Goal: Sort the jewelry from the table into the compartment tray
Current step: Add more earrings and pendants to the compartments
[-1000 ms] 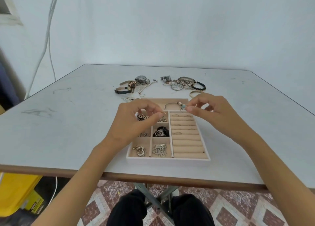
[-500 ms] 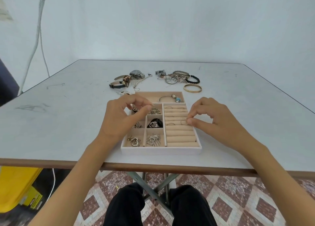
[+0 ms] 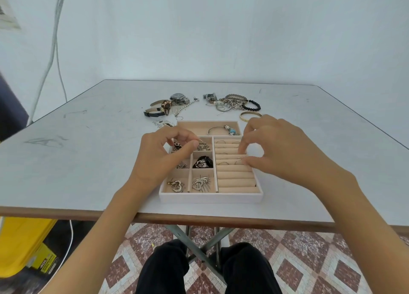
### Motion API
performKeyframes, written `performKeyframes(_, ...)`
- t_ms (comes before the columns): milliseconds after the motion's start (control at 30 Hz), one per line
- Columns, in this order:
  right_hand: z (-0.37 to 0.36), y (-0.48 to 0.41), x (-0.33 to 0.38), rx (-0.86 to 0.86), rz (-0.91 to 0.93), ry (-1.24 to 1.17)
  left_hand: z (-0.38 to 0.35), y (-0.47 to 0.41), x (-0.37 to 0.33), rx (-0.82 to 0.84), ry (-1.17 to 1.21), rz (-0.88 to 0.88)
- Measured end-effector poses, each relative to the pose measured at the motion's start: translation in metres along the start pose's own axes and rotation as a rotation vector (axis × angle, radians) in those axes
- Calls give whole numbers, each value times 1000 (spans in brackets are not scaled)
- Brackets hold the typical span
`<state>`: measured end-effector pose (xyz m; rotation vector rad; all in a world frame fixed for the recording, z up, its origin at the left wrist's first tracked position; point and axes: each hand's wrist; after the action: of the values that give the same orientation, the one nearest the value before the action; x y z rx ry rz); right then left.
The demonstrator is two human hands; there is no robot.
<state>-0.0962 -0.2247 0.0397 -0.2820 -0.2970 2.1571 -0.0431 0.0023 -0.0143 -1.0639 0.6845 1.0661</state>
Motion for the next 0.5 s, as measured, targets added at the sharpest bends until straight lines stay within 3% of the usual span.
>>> performKeyframes(500,-11,3,0,46,36,-56,0,1,-1,15,-1,-2)
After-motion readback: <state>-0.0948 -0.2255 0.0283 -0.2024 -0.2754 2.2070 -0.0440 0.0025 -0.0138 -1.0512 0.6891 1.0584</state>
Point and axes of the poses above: each hand's wrist, its own y-axis away from the middle knuckle, its own z-axis out of the back of the hand, x = y × z, and after that the axes turned 15 degrees about z, right-handed
